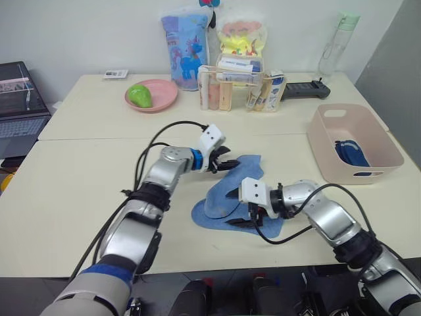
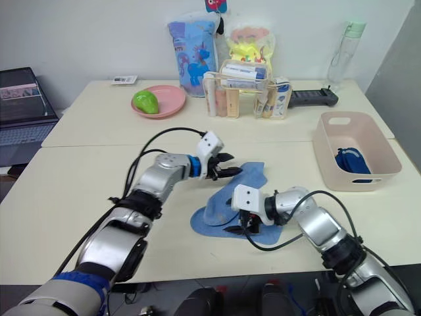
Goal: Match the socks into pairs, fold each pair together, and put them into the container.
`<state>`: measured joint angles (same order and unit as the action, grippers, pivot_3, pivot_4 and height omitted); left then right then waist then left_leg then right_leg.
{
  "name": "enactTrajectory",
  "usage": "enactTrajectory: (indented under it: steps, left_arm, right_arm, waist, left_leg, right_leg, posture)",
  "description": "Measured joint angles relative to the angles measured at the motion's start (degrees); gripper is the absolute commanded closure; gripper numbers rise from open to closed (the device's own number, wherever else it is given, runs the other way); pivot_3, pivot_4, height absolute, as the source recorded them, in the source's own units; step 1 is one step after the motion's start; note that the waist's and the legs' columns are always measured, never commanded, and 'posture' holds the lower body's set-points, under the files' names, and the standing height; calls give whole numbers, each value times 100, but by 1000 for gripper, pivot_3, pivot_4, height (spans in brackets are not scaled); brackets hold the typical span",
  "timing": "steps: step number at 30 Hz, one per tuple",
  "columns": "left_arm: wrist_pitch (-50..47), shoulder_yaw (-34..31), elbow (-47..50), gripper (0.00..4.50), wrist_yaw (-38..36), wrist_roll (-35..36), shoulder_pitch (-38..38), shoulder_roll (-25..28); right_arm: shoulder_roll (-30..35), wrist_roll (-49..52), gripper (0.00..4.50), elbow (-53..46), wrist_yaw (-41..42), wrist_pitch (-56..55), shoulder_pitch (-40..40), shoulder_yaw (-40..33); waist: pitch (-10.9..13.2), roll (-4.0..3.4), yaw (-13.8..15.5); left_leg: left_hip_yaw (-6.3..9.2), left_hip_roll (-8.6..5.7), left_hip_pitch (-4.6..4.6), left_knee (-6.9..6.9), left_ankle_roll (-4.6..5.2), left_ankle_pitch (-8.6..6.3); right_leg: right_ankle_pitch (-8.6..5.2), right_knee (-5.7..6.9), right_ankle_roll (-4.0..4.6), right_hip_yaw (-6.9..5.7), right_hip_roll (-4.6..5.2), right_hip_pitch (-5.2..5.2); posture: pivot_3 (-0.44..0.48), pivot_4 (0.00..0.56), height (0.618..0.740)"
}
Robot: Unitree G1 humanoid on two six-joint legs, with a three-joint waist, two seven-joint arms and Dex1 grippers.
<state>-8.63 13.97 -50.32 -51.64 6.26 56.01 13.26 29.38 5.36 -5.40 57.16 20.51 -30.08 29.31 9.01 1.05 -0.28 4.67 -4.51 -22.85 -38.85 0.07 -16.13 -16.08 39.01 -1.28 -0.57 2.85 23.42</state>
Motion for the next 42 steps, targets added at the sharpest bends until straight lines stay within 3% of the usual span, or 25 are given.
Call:
enactTrajectory:
  steps: [1,4,11,12,21,27,32,37,39,42]
  left_arm:
    - [155,27,-257,1333,-18,-95,98,-92]
    - [497,52,-839,1955,-24,-360,247,-253]
    - [738,10,-1438,4242,-25,-676,500,-392]
    - [762,-12,-1478,4462,-26,-704,504,-398]
    - [729,-334,-1473,4462,-26,-715,427,-215]
    - [261,-701,-676,4462,49,-593,-91,159]
    - [-1005,-979,1531,4462,140,-231,-1322,557]
    - [-2160,-978,3577,4462,398,39,-2443,618]
    - [-2406,-981,3945,4500,542,98,-2595,596]
    - [-2560,-985,4148,3921,734,206,-2614,542]
  right_arm:
    - [-51,-61,896,102,7,-82,-30,19]
    - [-129,-212,1715,352,11,-262,-44,23]
    - [-240,-185,4314,299,47,-269,-38,-100]
    - [-227,-182,4491,249,54,-260,-36,-132]
    - [-53,41,4491,-256,143,-27,60,-479]
    - [318,185,4491,-603,205,13,276,-838]
    - [600,453,4491,-678,391,-120,512,-1259]
    - [657,690,4491,-593,616,-318,612,-1448]
    - [630,733,4009,-573,645,-329,640,-1450]
    - [541,807,3108,-573,613,-288,648,-1453]
  waist:
    - [0,0,-2]
    - [0,0,-5]
    - [0,0,-3]
    - [0,0,-3]
    - [0,0,-12]
    - [0,0,-16]
    - [0,-1,-24]
    - [0,-1,5]
    - [0,-1,30]
    - [-1,-1,31]
  left_leg:
    - [1,1,0,0,0,0]
    - [0,0,0,0,0,0]
    - [3,-2,-5,-3,0,0]
    - [3,-2,-4,-3,0,0]
    - [4,0,-5,-2,0,0]
    - [4,0,-6,-2,0,0]
    - [5,2,-5,1,0,0]
    - [6,2,-3,-4,0,0]
    - [8,2,-1,-7,0,0]
    - [7,1,0,-7,0,0]
  right_leg:
    - [0,0,0,-1,0,0]
    - [0,1,0,0,-1,2]
    - [0,3,-1,-1,0,4]
    - [0,3,-1,-1,0,5]
    - [0,6,-1,-1,-1,8]
    - [0,6,-1,1,-1,9]
    - [0,4,-1,4,-1,8]
    - [0,5,-1,3,-1,1]
    - [1,6,-1,1,-1,-2]
    - [1,5,-1,1,0,-4]
  posture:
    - [0,150,740]
    - [0,150,740]
    - [0,150,740]
    - [0,150,740]
    - [0,150,740]
    - [0,150,740]
    - [0,150,740]
    - [0,150,740]
    - [0,150,740]
    - [0,150,740]
